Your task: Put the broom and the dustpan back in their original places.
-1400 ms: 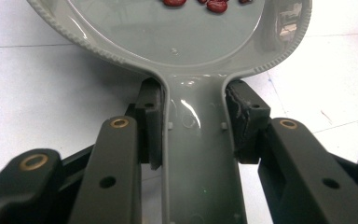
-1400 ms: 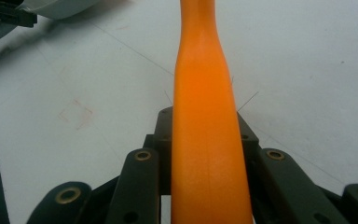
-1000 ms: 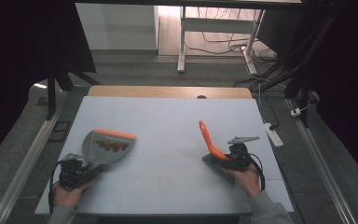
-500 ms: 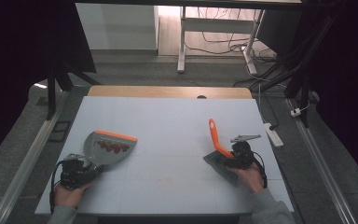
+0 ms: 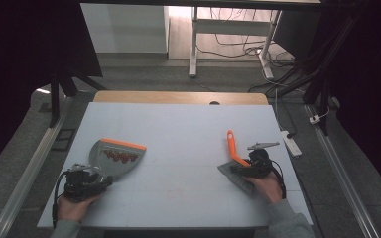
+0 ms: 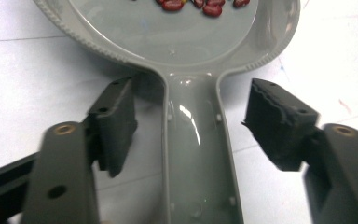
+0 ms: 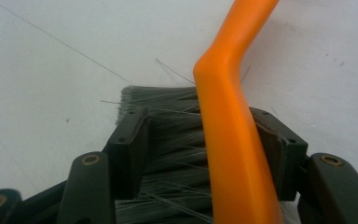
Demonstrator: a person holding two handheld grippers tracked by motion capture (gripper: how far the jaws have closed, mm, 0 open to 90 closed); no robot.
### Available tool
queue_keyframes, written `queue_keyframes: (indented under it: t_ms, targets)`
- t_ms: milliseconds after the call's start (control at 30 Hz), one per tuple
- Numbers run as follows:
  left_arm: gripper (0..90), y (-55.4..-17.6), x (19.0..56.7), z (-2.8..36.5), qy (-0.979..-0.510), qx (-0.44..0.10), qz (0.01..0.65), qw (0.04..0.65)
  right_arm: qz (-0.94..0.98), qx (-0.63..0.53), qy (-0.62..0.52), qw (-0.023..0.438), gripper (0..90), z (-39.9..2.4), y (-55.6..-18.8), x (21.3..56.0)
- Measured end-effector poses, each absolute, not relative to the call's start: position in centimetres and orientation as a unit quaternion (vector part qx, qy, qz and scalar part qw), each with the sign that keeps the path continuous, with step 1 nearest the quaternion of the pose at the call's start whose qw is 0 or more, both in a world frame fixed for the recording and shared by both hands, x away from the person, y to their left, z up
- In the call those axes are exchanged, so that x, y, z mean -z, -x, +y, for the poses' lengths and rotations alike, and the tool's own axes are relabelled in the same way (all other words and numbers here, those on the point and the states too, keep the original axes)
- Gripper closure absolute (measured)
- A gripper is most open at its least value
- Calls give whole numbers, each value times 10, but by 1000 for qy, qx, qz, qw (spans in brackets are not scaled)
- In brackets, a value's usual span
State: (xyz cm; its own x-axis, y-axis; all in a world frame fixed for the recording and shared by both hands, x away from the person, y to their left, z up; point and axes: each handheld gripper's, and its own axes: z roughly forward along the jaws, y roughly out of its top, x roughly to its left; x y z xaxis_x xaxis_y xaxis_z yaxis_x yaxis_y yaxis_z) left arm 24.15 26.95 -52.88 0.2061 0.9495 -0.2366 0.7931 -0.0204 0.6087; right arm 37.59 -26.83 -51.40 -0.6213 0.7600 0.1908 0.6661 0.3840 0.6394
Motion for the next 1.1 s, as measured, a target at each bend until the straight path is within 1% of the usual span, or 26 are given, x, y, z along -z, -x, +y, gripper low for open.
queue_keyframes:
  t_ms: [100,200,267,467,600,733,933,1100]
  targets:
    - [287,-237,524,269,-709,-133,611,325,830,-345,-432,74,391,-269,-376,513]
    - [284,-233,517,269,-714,-148,602,327,828,-343,-436,80,385,-270,-376,513]
    - [283,-232,513,269,-718,-152,593,331,827,-339,-437,96,379,-271,-376,512]
    - [283,-232,503,263,-736,-162,563,340,819,-359,-434,111,397,-277,-373,503]
    - [300,-233,498,259,-749,-169,536,351,827,-372,-402,126,416,-274,-368,495]
    - [308,-241,495,255,-764,-152,506,370,838,-379,-368,134,428,-269,-363,490]
    - [310,-260,499,248,-785,-128,478,372,851,-385,-326,144,441,-263,-353,489]
    - [309,-265,504,247,-797,-113,459,377,853,-392,-313,143,444,-265,-345,491]
